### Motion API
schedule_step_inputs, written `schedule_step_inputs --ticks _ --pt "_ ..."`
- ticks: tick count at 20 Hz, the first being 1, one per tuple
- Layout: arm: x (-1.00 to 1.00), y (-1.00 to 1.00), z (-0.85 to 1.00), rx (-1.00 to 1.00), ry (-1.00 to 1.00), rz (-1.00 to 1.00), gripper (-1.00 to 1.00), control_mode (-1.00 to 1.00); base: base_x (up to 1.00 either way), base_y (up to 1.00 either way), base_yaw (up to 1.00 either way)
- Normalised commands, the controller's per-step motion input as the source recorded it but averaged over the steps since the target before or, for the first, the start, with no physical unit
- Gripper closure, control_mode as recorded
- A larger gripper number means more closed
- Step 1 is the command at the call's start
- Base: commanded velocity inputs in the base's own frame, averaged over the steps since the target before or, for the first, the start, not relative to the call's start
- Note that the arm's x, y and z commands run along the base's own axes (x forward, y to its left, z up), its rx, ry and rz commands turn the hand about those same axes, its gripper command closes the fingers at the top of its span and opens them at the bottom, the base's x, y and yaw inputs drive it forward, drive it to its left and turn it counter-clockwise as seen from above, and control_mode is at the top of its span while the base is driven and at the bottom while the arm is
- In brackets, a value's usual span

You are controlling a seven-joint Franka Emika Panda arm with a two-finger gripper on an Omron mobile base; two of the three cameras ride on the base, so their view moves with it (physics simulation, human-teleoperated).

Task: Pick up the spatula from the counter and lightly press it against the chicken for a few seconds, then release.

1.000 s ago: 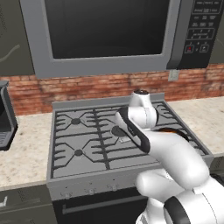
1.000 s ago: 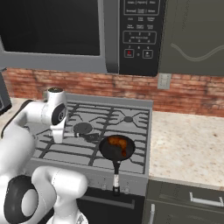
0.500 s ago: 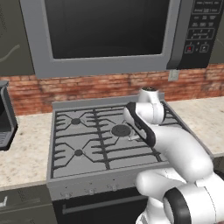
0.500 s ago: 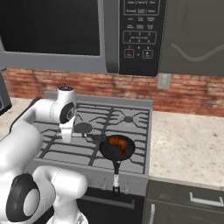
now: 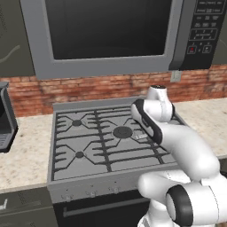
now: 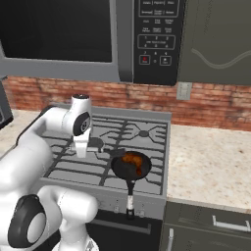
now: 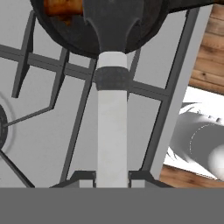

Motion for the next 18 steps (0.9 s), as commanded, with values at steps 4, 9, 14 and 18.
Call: schedule_step_inputs --ticks 4,9,14,18 --pt "0.08 -0.21 0.0 0.0 0.03 0.0 1.0 -1.0 0.0 0.0 0.0" --pt "0.19 -0.17 0.0 0.02 0.06 0.0 1.0 -1.0 0.0 0.0 0.0" --pt "0.22 -0.19 0.0 0.04 0.05 0.0 1.0 -1.0 0.0 0.0 0.0" --pt "0.17 -0.18 0.0 0.05 0.03 0.0 1.0 -1.0 0.0 0.0 0.0"
